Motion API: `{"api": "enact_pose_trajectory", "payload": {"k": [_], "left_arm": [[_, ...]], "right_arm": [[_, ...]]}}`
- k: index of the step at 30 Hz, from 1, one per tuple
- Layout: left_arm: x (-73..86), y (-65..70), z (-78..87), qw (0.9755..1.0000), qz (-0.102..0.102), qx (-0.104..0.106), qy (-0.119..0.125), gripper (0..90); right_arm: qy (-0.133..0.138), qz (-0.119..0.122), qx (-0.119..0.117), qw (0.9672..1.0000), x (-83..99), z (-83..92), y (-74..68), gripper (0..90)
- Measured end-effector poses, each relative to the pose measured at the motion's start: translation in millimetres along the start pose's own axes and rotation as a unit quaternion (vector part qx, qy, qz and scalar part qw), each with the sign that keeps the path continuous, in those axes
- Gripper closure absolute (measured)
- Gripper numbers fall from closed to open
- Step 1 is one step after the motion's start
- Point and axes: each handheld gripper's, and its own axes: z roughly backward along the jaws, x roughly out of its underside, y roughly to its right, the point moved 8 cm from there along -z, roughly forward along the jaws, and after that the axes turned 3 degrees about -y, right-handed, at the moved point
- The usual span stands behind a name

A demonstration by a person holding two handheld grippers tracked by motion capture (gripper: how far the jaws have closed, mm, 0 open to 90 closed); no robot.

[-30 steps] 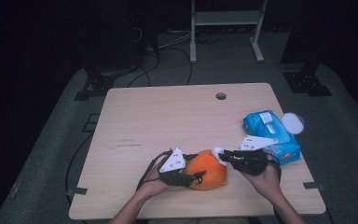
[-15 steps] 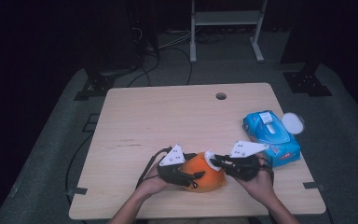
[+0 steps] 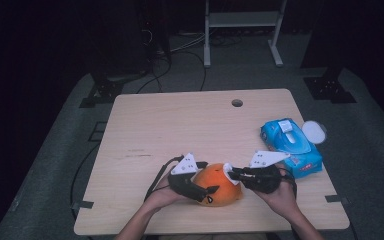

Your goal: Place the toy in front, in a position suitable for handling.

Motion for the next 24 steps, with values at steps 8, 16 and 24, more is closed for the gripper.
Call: {"api": "enact_pose_trajectory", "payload": {"k": [8,16,24], "left_arm": [[0.1,3.7,-5.4,0.9997,-0.013,-0.003,0.021,37.6],[-6.6,6.1,-6.8,0.9908,-0.115,-0.053,0.047,40.3],[1.0,3.9,-2.6,0.9925,-0.108,-0.03,0.048,35.8]], "right_arm": [[0.014,-0.018,0.014,0.9996,-2.2,4.9,8.0,81.1],[0.036,-0.025,0.027,0.9986,-11.2,7.9,14.2,81.1],[0.022,-0.062,0.04,0.997,7.1,14.0,34.8,81.2]]}}
